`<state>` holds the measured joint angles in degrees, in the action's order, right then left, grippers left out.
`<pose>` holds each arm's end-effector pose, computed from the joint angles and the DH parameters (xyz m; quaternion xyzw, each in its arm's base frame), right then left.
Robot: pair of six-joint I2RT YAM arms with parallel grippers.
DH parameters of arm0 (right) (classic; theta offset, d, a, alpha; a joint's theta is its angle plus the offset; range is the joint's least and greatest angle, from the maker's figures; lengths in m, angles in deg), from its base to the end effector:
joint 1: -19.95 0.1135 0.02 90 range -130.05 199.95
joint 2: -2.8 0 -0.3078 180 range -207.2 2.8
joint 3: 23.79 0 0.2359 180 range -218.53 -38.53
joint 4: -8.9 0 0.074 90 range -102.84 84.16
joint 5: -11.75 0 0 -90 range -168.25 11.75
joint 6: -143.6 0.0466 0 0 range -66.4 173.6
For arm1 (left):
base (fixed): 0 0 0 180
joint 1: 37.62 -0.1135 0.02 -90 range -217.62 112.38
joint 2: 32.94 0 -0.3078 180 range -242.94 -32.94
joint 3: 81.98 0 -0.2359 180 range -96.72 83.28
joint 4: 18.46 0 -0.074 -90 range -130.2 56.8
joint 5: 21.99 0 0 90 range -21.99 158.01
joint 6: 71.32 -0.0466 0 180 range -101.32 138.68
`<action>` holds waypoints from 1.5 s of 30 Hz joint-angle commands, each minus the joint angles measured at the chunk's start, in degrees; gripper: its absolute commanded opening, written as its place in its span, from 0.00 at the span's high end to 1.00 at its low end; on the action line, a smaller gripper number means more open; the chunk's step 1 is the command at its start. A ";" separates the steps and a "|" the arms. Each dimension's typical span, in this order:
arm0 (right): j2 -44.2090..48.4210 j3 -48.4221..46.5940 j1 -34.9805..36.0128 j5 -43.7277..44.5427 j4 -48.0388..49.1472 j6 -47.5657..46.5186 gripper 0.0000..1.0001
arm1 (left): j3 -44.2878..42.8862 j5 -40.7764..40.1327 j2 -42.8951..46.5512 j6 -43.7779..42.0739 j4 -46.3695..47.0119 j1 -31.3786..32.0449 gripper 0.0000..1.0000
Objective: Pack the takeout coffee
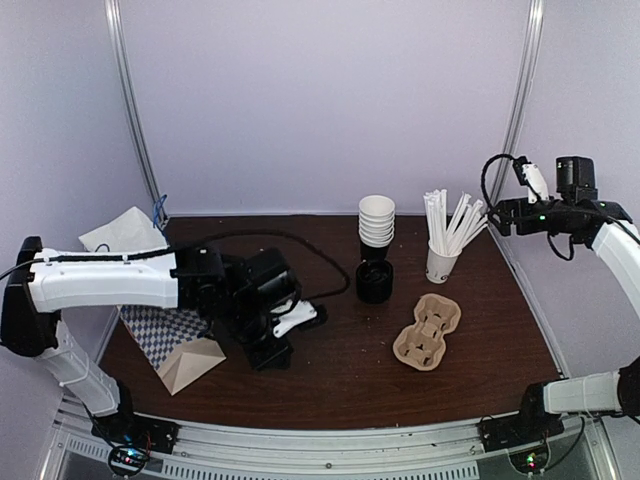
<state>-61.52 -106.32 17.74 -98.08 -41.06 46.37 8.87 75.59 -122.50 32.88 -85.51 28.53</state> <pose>0.2114 0.0077 0.4026 -0.1214 0.8560 0.1105 0.4902 0.1155 -0.2765 0.3086 0.4402 0.8741 -0.1753 0.1072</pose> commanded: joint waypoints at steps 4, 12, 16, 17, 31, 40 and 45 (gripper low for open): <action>-0.33 1.70 0.54 -3.62 2.59 -1.07 0.00 | 21.64 -20.62 14.30 23.83 -1.61 1.38 1.00; -1.25 1.67 0.61 -6.77 3.03 -0.72 0.00 | 25.34 -38.17 13.38 31.43 -9.29 -6.64 1.00; -0.89 2.24 0.63 -6.33 3.13 -0.83 0.00 | 25.35 -38.11 11.96 21.41 3.35 -17.21 1.00; -0.76 2.30 0.64 -6.16 3.10 -0.78 0.00 | 24.56 -38.08 10.86 19.26 6.49 -19.57 1.00; 1.01 3.61 0.64 -5.32 3.34 -1.06 0.00 | 5.68 -26.53 -13.21 7.84 26.28 -35.85 1.00; -3.20 -0.72 3.80 -11.47 -2.29 -9.48 0.05 | -4.84 -21.13 -8.36 1.89 18.99 -26.35 0.66; -13.37 -12.49 14.83 -2.10 -8.64 -17.85 0.29 | -9.63 -10.00 -7.55 -0.60 19.41 -23.00 0.52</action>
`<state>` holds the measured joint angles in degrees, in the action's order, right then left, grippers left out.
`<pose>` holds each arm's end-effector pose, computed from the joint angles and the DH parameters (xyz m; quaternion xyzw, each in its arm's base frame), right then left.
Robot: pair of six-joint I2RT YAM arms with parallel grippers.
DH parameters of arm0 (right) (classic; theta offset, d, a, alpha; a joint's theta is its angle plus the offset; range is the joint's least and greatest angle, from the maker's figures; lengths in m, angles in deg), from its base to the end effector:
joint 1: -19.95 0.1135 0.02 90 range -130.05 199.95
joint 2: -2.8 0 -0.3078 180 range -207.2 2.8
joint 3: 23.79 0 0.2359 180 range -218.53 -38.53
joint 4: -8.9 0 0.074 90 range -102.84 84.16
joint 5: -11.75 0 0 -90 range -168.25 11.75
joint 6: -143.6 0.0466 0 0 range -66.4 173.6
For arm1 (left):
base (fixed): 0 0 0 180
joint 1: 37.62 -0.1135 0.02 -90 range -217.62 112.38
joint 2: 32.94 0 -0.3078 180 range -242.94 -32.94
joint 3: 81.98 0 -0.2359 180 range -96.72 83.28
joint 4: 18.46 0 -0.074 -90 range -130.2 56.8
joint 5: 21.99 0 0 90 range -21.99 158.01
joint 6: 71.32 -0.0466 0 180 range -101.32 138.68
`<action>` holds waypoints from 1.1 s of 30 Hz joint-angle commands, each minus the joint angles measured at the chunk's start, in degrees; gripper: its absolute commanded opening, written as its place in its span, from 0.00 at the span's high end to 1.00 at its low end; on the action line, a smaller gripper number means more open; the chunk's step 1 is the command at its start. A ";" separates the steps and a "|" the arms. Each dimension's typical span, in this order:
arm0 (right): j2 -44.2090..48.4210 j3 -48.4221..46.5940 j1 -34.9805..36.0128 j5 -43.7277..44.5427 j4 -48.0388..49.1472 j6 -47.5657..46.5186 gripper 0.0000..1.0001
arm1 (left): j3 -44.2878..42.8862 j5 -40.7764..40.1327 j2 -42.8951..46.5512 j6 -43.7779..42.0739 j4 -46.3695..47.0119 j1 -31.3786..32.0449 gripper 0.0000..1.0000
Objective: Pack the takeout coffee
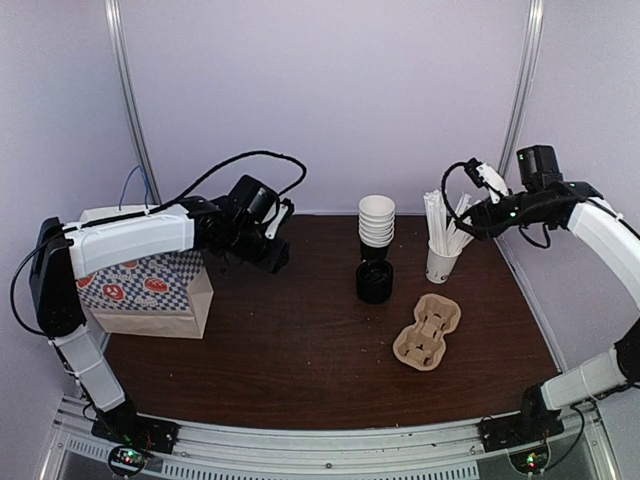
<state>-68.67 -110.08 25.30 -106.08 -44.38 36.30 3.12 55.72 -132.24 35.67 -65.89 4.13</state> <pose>0.2374 0.0441 0.3940 -0.2742 0.8366 0.1715 0.4423 0.2892 -0.2448 0.3052 0.1673 0.9253 -0.0713 0.3329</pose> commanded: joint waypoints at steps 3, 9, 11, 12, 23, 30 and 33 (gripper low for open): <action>-13.80 -17.43 13.48 11.38 -8.79 -12.36 0.46 | -5.22 16.92 1.76 -3.21 2.28 1.40 0.38; -30.42 -35.51 19.12 12.00 -14.77 -14.69 0.49 | 1.87 23.14 6.00 -2.31 10.55 1.34 0.24; -35.29 -41.48 20.00 11.48 -17.11 -14.31 0.51 | 4.64 20.31 7.97 -2.15 11.24 1.37 0.04; -37.44 -43.95 20.24 11.17 -17.74 -13.92 0.51 | 5.62 19.17 8.62 -3.10 11.20 1.39 0.03; -48.52 -54.99 21.72 9.50 -19.86 -13.23 0.53 | 5.23 22.79 8.86 -2.14 10.10 1.40 0.06; -51.70 -56.91 21.84 9.21 -19.61 -12.83 0.62 | 4.84 23.88 8.80 -1.73 9.53 1.40 0.08; -52.43 -57.57 21.81 9.15 -19.94 -13.10 0.67 | 4.84 23.67 8.53 -1.80 9.49 1.40 0.09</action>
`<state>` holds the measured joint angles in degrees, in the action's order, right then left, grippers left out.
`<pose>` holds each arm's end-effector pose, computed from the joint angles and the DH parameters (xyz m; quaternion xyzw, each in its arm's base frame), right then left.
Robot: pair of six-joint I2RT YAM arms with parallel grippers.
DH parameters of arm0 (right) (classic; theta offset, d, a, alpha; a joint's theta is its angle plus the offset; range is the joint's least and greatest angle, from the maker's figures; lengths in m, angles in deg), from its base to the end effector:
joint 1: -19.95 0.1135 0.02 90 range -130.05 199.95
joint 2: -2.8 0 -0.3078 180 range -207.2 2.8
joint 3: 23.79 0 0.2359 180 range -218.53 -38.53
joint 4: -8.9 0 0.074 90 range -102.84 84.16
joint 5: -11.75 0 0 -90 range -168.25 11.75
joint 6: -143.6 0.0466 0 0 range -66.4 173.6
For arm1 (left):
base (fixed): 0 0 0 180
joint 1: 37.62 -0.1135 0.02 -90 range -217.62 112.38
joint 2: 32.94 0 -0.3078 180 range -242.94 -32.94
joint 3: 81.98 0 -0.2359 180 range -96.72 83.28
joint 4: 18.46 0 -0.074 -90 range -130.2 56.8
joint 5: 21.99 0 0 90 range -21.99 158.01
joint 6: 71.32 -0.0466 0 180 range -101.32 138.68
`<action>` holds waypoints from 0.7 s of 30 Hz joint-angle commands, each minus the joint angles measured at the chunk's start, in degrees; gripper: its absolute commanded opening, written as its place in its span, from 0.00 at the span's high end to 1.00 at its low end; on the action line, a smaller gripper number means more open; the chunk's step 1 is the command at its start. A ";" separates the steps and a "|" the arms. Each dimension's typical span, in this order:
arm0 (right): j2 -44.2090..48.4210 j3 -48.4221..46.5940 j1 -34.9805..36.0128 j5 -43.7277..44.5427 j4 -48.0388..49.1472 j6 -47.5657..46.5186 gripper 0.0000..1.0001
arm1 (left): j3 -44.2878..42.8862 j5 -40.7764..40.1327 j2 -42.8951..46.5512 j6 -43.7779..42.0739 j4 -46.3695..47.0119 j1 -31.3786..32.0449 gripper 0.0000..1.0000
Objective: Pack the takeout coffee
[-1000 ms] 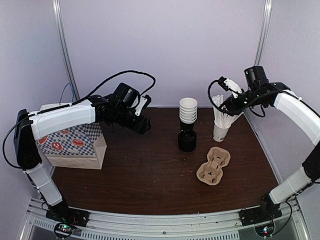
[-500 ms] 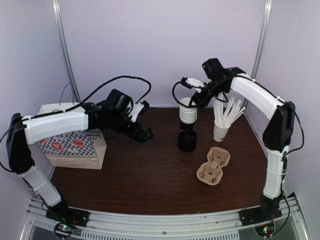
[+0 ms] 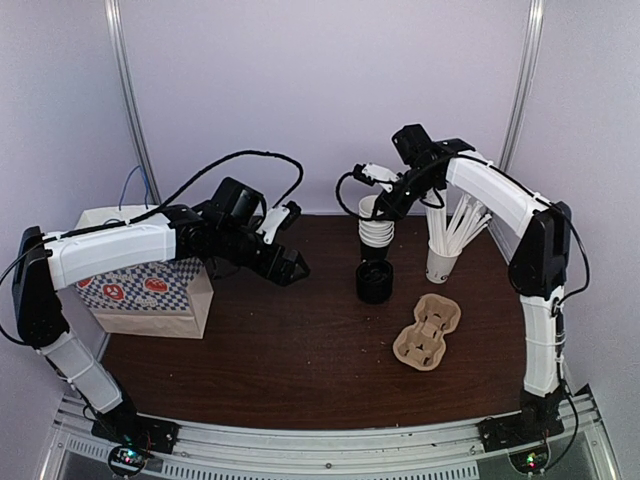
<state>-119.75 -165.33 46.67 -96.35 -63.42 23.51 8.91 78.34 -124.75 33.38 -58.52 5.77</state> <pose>0.4216 0.2284 0.3548 -0.4895 0.8010 0.1401 0.3149 0.2510 -0.2488 0.3287 0.2610 0.8751 -0.2658 0.3088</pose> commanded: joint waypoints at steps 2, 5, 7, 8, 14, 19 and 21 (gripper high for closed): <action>-1.48 -2.52 0.43 -0.81 -1.03 -0.38 0.71 | -1.00 1.10 0.81 0.48 1.99 -0.30 0.09; -1.48 -2.65 0.44 -1.24 -1.15 -0.49 0.74 | -1.21 1.07 0.61 0.46 1.68 -0.24 0.10; -1.65 -2.66 0.48 -1.26 -1.18 -0.65 0.76 | -1.28 1.02 0.41 0.38 1.53 -0.24 0.10; -1.69 -2.74 0.44 -1.20 -1.14 -0.67 0.77 | -1.26 1.01 0.41 0.41 1.40 -0.24 0.10; -2.45 -2.92 0.53 -1.17 -0.96 -0.59 0.80 | -1.39 1.40 0.28 0.50 1.29 -0.24 0.11; -3.13 -3.01 0.61 -0.64 -0.87 -0.59 0.80 | -1.56 1.47 0.21 0.48 1.08 -0.24 0.11; -3.10 -2.94 0.69 -0.59 -0.74 -0.51 0.82 | -1.69 1.48 0.06 0.48 0.83 -0.24 0.12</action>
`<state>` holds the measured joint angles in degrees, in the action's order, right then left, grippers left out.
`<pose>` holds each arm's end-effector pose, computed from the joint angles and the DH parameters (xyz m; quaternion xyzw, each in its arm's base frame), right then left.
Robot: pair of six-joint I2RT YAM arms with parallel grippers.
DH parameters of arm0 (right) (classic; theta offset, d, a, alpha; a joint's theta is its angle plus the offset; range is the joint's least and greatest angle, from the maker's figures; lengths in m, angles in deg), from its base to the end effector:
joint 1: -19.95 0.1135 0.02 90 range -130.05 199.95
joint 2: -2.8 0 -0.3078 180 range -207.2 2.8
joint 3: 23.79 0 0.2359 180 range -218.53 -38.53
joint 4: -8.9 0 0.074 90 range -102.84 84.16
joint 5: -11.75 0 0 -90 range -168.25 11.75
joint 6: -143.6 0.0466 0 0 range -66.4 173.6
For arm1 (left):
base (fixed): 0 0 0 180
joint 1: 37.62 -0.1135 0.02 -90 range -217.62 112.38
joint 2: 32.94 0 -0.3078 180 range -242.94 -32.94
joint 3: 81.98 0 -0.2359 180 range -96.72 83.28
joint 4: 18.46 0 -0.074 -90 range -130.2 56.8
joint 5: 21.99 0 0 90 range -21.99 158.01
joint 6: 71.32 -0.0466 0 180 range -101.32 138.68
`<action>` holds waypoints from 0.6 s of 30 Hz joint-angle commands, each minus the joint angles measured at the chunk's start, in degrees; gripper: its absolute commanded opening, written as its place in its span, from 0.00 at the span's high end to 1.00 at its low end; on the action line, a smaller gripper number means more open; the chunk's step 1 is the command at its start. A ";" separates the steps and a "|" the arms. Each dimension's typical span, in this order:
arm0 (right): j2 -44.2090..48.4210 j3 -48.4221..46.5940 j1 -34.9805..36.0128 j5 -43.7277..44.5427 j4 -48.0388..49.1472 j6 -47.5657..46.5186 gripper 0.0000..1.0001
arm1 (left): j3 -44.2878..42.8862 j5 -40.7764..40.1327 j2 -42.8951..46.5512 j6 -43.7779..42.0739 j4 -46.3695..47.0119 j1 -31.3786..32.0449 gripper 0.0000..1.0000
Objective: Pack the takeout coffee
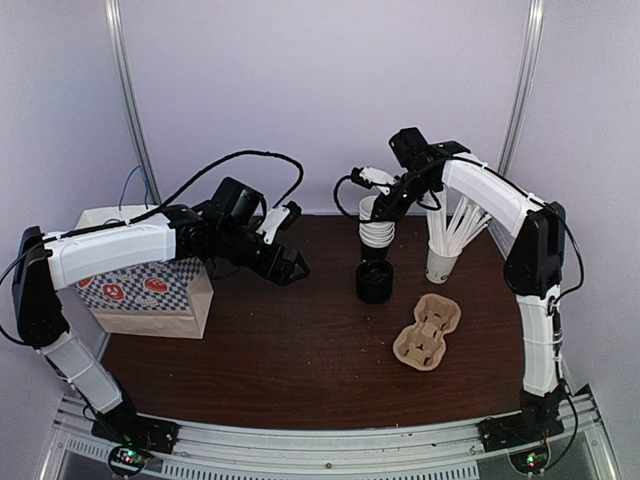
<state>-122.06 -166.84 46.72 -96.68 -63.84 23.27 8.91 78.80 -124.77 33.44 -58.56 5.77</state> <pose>0.4296 0.2332 0.3434 -0.4922 0.8026 0.1431 0.3051 0.2508 -0.2491 0.3285 0.2620 0.8747 -0.2689 0.3063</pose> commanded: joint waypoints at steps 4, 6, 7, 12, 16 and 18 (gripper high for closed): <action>-0.49 -1.46 0.75 -0.18 0.06 -0.22 0.87 | -1.88 1.05 -0.06 0.45 0.59 -0.25 0.12; -0.19 -1.42 0.82 -0.13 0.30 -0.17 0.91 | -1.92 1.24 -0.13 0.57 0.50 -0.24 0.12; -0.02 -1.44 0.90 -0.03 0.34 -0.17 0.92 | -1.96 1.33 -0.16 0.62 0.49 -0.24 0.12; 1.60 -1.50 1.22 0.75 1.15 -0.66 1.00 | -2.01 1.99 -0.65 1.13 0.49 -0.24 0.12; 3.45 -2.32 1.42 1.66 1.75 -1.30 1.00 | -2.10 2.51 -1.08 1.49 0.48 -0.25 0.12; 4.39 -3.07 1.43 1.82 2.49 -0.80 1.00 | -2.13 2.66 -1.16 1.68 0.49 -0.24 0.13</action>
<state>-122.04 -166.93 47.44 -95.92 -63.51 22.48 8.58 80.09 -125.25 34.30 -58.72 5.77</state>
